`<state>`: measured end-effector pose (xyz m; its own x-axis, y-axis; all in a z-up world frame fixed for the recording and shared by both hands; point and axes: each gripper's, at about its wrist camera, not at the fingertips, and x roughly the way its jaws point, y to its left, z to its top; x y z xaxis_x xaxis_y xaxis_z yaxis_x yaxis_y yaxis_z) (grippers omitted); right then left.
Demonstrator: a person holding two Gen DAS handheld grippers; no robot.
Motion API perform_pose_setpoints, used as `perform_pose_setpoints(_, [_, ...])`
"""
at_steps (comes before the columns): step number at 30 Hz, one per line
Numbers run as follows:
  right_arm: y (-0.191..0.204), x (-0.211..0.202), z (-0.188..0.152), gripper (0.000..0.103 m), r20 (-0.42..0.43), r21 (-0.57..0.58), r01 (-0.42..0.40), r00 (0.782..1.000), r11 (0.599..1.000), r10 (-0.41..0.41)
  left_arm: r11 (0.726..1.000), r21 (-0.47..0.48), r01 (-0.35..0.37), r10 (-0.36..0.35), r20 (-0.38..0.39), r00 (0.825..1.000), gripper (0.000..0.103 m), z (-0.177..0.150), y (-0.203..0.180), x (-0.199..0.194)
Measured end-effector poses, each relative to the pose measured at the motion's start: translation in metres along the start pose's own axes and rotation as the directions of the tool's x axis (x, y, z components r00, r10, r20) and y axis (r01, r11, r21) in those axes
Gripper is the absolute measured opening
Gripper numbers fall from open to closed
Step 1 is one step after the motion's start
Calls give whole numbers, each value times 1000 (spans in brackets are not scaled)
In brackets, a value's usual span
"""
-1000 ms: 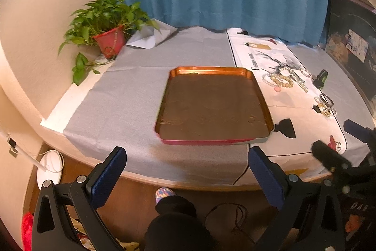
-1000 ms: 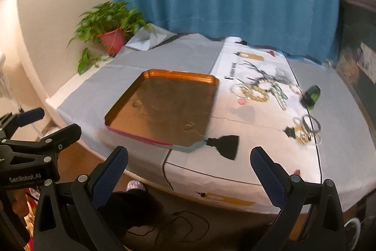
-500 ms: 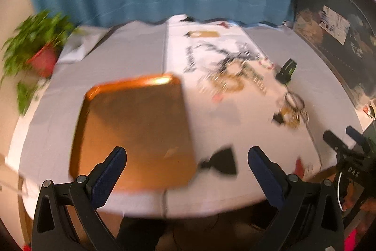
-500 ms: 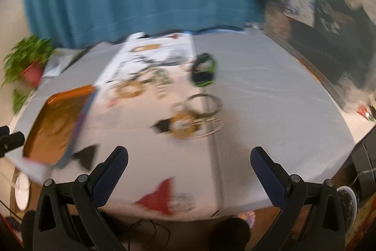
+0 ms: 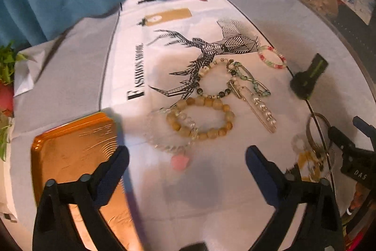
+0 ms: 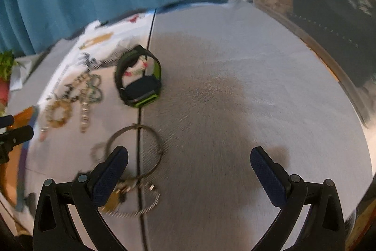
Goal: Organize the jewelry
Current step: 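Grasp the wooden bead bracelet with the left tool while the right tool grasps the silver bangle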
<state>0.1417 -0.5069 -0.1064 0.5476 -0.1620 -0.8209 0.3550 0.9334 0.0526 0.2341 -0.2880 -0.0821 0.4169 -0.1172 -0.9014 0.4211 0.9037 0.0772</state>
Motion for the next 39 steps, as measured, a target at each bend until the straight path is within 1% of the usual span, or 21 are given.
perform_pose_setpoints(2, [3, 7, 2, 103, -24, -24, -9, 1000, 1000, 8, 1000, -4, 1, -1, -13, 1000, 95, 3, 0, 8])
perform_pose_setpoints(6, [1, -3, -1, 103, 11, 12, -96, 995, 995, 96, 1000, -31, 2, -2, -20, 1000, 95, 6, 7, 17])
perform_pose_setpoints(8, [9, 1, -5, 103, -24, 19, -148, 989, 989, 148, 999, -33, -5, 4, -35, 999, 95, 6, 12, 23])
perform_pose_setpoints(10, [24, 7, -7, 103, -54, -4, -166, 985, 986, 165, 999, -43, -6, 5, -40, 999, 95, 5, 16, 26])
perform_pose_setpoints(14, [54, 14, -8, 103, -46, -133, -70, 997, 989, 64, 997, -80, 13, -18, -61, 998, 95, 7, 26, 34])
perform_pose_setpoints(16, [58, 18, -4, 103, -35, -134, -76, 997, 988, 72, 996, -91, 25, -32, -76, 997, 95, 10, 28, 39])
perform_pose_setpoints(18, [56, 21, 1, 103, -40, -112, -64, 997, 992, 60, 995, -92, 41, -49, -85, 995, 94, 12, 27, 42])
perform_pose_setpoints(19, [56, 22, 2, 103, -48, -106, -58, 997, 993, 53, 995, -90, 50, -58, -91, 994, 89, 13, 27, 44])
perform_pose_setpoints(20, [54, 22, 4, 103, -55, -103, -55, 997, 993, 50, 993, -94, 75, -83, -87, 993, 81, 14, 27, 44])
perform_pose_setpoints(21, [55, 22, 4, 102, -67, -101, -42, 997, 994, 36, 990, -102, 93, -101, -77, 992, 50, 14, 29, 42])
perform_pose_setpoints(22, [55, 20, 2, 88, -61, -110, -9, 998, 994, 2, 989, -114, 96, -104, -65, 992, 20, 15, 31, 39])
perform_pose_setpoints(23, [56, 14, 1, 69, -35, -125, -9, 999, 992, 4, 986, -127, 104, -113, -66, 991, 16, 16, 34, 37])
perform_pose_setpoints(24, [55, 10, 1, 61, -25, -124, -20, 1000, 992, 17, 980, -148, 132, -142, -63, 988, 15, 16, 38, 33])
perform_pose_setpoints(25, [52, 8, 1, 62, -43, -97, -72, 997, 993, 68, 973, -163, 164, -173, -41, 984, 10, 16, 43, 25])
perform_pose_setpoints(26, [49, 6, 1, 62, -42, -74, -102, 994, 992, 99, 972, -164, 168, -175, -32, 984, 10, 16, 46, 21])
perform_pose_setpoints(27, [46, 1, 1, 62, -27, -56, -114, 993, 992, 112, 972, -159, 171, -176, -20, 984, 10, 15, 48, 14])
perform_pose_setpoints(30, [43, -16, 3, 62, 36, -62, -97, 994, 993, 99, 968, -153, 197, -198, 10, 980, 10, 8, 56, -6])
perform_pose_setpoints(34, [35, -37, 7, 62, 68, -27, -121, 990, 992, 123, 965, -149, 218, -211, 59, 976, 10, -2, 64, -34])
perform_pose_setpoints(37, [31, -51, 7, 62, 91, -16, -123, 988, 992, 124, 964, -135, 230, -219, 92, 971, 10, -9, 66, -53])
perform_pose_setpoints(39, [29, -58, 7, 62, 93, -11, -116, 989, 993, 117, 960, -137, 243, -231, 99, 968, 10, -10, 68, -59])
